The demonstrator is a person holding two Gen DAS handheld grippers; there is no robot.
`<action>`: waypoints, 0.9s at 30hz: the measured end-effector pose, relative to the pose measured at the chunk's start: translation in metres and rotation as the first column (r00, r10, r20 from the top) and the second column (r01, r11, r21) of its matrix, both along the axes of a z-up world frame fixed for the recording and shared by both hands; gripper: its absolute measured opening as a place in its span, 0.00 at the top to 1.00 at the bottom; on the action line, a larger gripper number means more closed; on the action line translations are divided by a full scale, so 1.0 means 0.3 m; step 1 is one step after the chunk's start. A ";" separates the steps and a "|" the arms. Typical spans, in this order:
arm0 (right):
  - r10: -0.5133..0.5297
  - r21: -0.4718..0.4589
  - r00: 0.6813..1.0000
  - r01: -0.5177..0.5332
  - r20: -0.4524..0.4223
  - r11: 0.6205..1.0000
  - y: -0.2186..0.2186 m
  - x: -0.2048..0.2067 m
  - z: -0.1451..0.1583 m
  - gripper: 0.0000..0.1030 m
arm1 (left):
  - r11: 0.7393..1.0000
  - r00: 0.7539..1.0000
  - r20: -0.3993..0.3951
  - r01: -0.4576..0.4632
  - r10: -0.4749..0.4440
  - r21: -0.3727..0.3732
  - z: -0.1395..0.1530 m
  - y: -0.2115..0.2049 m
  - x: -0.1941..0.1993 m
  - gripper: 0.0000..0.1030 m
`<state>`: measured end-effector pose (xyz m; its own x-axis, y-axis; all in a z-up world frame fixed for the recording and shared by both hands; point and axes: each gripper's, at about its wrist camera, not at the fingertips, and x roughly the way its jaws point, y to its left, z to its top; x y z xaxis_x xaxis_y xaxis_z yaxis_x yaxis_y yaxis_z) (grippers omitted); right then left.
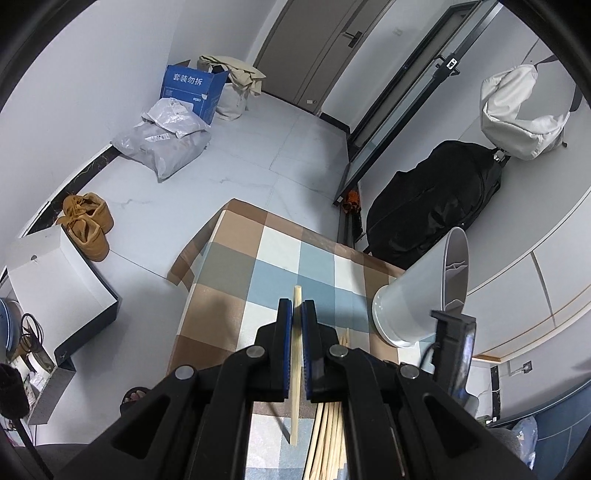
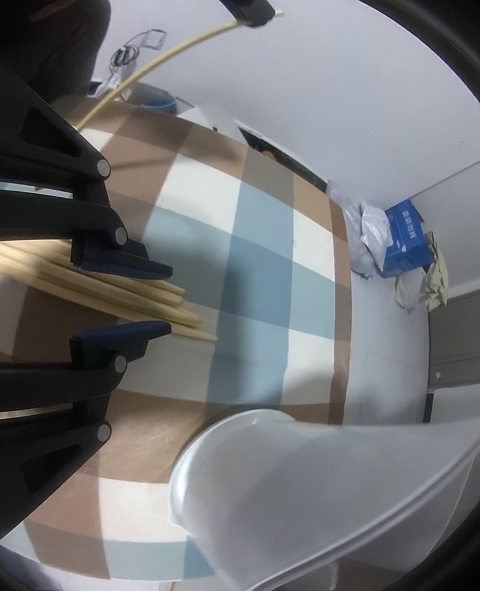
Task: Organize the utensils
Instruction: 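Lift the chopstick with the left gripper while the right gripper pinches another chopstick, then carry the chopstick over the white holder and open the left gripper while right lifts its chopstick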
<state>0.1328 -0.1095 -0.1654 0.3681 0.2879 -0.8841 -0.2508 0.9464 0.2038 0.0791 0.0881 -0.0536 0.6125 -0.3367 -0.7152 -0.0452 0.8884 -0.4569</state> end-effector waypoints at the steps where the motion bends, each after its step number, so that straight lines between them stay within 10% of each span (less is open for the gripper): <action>1: -0.008 -0.017 1.000 0.008 -0.005 1.000 0.005 0.003 -0.002 0.81 | 1.000 1.000 0.000 0.001 -0.001 -0.003 0.000 0.003 0.001 0.99; 14: -0.108 0.064 0.994 0.106 0.023 0.992 -0.051 -0.018 0.036 0.96 | 1.000 1.000 0.006 0.015 -0.015 0.000 0.007 0.002 -0.007 0.99; 27: -0.128 0.236 0.931 0.047 0.341 0.971 -0.161 -0.230 0.315 0.97 | 0.992 0.994 0.067 0.085 -0.092 0.096 0.081 -0.078 -0.058 0.99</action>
<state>0.0637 -0.1578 -0.0709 0.6753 0.4126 -0.6114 -0.2629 0.9091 0.3231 0.0618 0.0646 -0.0292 0.6336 -0.3260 -0.7016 0.0649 0.9261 -0.3717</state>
